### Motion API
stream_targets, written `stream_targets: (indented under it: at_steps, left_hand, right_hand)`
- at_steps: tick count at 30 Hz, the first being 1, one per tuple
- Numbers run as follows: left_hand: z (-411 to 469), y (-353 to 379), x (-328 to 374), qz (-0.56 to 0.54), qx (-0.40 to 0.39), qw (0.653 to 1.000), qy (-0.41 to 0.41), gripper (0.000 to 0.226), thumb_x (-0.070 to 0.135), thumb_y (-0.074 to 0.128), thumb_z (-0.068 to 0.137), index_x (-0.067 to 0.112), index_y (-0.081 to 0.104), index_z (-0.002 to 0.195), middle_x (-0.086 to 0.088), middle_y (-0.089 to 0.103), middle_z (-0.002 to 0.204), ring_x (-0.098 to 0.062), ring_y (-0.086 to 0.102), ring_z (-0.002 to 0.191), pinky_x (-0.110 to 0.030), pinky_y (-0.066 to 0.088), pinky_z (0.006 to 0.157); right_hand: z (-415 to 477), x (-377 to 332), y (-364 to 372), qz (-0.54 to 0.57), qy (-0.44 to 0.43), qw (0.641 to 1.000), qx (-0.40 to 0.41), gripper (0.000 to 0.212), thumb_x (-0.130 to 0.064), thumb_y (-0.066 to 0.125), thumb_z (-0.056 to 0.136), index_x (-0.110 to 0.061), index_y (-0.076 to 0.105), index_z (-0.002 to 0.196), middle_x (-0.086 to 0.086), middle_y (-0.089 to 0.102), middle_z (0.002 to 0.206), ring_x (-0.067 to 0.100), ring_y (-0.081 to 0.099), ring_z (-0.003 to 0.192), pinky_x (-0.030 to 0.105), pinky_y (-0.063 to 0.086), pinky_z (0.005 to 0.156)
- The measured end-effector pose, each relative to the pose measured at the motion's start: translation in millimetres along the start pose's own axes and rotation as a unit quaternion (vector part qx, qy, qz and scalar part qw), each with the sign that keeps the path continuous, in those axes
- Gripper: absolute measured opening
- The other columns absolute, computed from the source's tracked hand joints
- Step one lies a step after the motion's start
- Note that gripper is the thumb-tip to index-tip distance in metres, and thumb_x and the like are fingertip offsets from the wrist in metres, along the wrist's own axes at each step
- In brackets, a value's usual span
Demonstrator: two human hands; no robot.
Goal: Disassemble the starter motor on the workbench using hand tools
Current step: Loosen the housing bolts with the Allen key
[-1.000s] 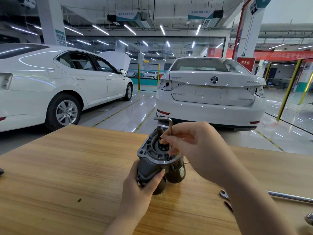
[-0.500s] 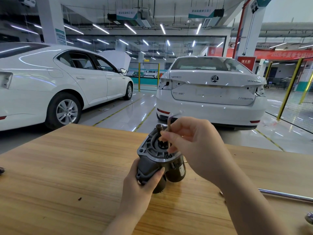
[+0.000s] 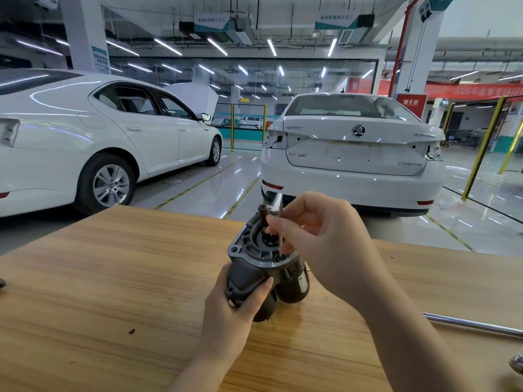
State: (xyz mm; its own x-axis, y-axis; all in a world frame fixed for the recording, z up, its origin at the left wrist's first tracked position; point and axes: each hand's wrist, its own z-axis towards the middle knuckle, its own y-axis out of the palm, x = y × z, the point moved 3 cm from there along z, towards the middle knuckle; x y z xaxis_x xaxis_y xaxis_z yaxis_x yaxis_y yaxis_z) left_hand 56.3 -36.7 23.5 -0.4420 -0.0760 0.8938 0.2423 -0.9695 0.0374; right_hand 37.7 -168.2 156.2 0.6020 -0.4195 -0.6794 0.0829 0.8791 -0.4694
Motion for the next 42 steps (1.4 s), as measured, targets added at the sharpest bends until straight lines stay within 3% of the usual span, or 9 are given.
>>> stream_targets:
  at_steps: [7, 12, 17, 22, 25, 29, 34, 38, 42]
  left_hand:
    - [-2.3, 0.5, 0.6, 0.003, -0.007, 1.000, 0.008, 0.054, 0.055, 0.068, 0.053, 0.033, 0.056, 0.101, 0.027, 0.065, 0.097, 0.007, 0.061, 0.091, -0.004, 0.047, 0.068]
    - [-1.9, 0.5, 0.5, 0.000, -0.006, 1.000, 0.008, 0.054, 0.055, 0.068, 0.054, 0.032, 0.057, 0.101, 0.028, 0.065, 0.098, 0.007, 0.061, 0.091, -0.003, 0.046, 0.068]
    - [-1.8, 0.0, -0.6, 0.003, -0.005, 1.000, 0.012, 0.053, 0.055, 0.069, 0.055, 0.033, 0.057, 0.101, 0.026, 0.066, 0.098, 0.005, 0.062, 0.092, -0.005, 0.047, 0.069]
    - [-2.0, -0.1, 0.4, 0.009, -0.005, 1.000, 0.016, 0.051, 0.055, 0.068, 0.055, 0.035, 0.056, 0.100, 0.028, 0.065, 0.098, 0.007, 0.062, 0.091, -0.004, 0.047, 0.069]
    - [-1.8, 0.4, 0.2, 0.010, -0.006, 1.000, 0.015, 0.052, 0.056, 0.068, 0.054, 0.035, 0.055, 0.100, 0.029, 0.064, 0.099, 0.007, 0.061, 0.092, -0.004, 0.047, 0.069]
    - [-2.4, 0.3, -0.7, 0.015, -0.003, 1.000, 0.017, 0.056, 0.057, 0.068, 0.053, 0.033, 0.055, 0.102, 0.029, 0.064, 0.098, 0.006, 0.061, 0.091, -0.005, 0.048, 0.068]
    - [-3.3, 0.6, -0.1, 0.008, -0.014, 1.000, 0.020, 0.055, 0.054, 0.070, 0.055, 0.032, 0.056, 0.103, 0.024, 0.065, 0.098, 0.004, 0.063, 0.092, -0.005, 0.048, 0.069]
    - [-4.5, 0.8, -0.4, 0.006, -0.016, 1.000, 0.020, 0.054, 0.053, 0.071, 0.054, 0.033, 0.057, 0.102, 0.024, 0.066, 0.099, 0.003, 0.063, 0.092, -0.006, 0.048, 0.068]
    - [-4.1, 0.6, -1.9, 0.003, -0.010, 1.000, 0.014, 0.054, 0.052, 0.072, 0.053, 0.032, 0.057, 0.100, 0.024, 0.066, 0.095, 0.003, 0.064, 0.088, -0.008, 0.050, 0.067]
  right_hand:
    - [-0.7, -1.6, 4.7, -0.045, -0.022, 0.998, -0.035, 0.015, -0.028, 0.054, 0.091, -0.037, 0.054, 0.080, -0.011, 0.069, 0.082, 0.001, 0.064, 0.070, 0.025, 0.055, 0.068]
    - [-1.8, -2.6, 6.6, -0.008, -0.005, 1.000, -0.001, 0.016, -0.043, 0.065, 0.077, -0.035, 0.053, 0.072, -0.009, 0.067, 0.075, 0.005, 0.065, 0.066, 0.028, 0.055, 0.062]
    - [-1.1, 0.2, 3.2, 0.007, -0.005, 0.999, 0.050, 0.026, -0.033, 0.072, 0.075, -0.028, 0.050, 0.062, -0.003, 0.069, 0.065, 0.005, 0.064, 0.055, 0.034, 0.056, 0.058]
    - [-1.5, -3.5, 5.9, -0.006, -0.023, 1.000, -0.010, 0.023, -0.025, 0.062, 0.085, -0.039, 0.055, 0.068, -0.013, 0.070, 0.073, -0.001, 0.064, 0.063, 0.025, 0.054, 0.064]
    - [-1.5, -4.5, 7.5, 0.002, -0.017, 1.000, -0.022, 0.016, -0.028, 0.057, 0.088, -0.042, 0.054, 0.080, -0.013, 0.069, 0.077, -0.001, 0.064, 0.066, 0.019, 0.050, 0.059]
    - [-1.4, -3.9, 6.8, -0.004, -0.002, 1.000, 0.007, 0.021, -0.042, 0.065, 0.076, -0.035, 0.045, 0.078, -0.010, 0.066, 0.070, 0.005, 0.065, 0.061, 0.026, 0.054, 0.056]
    - [-2.1, -1.4, 5.4, 0.025, 0.005, 0.999, 0.020, 0.022, -0.031, 0.070, 0.078, -0.029, 0.052, 0.066, -0.007, 0.069, 0.067, 0.001, 0.063, 0.052, 0.013, 0.048, 0.048]
    - [-1.9, -3.4, 7.7, 0.029, -0.015, 0.999, -0.010, 0.020, -0.022, 0.059, 0.088, -0.037, 0.055, 0.075, -0.014, 0.069, 0.073, -0.005, 0.061, 0.057, 0.007, 0.043, 0.050]
    - [-3.3, -5.0, 13.4, 0.008, -0.025, 1.000, -0.009, 0.021, -0.027, 0.059, 0.087, -0.043, 0.048, 0.079, -0.013, 0.067, 0.070, 0.001, 0.063, 0.060, 0.015, 0.049, 0.054]
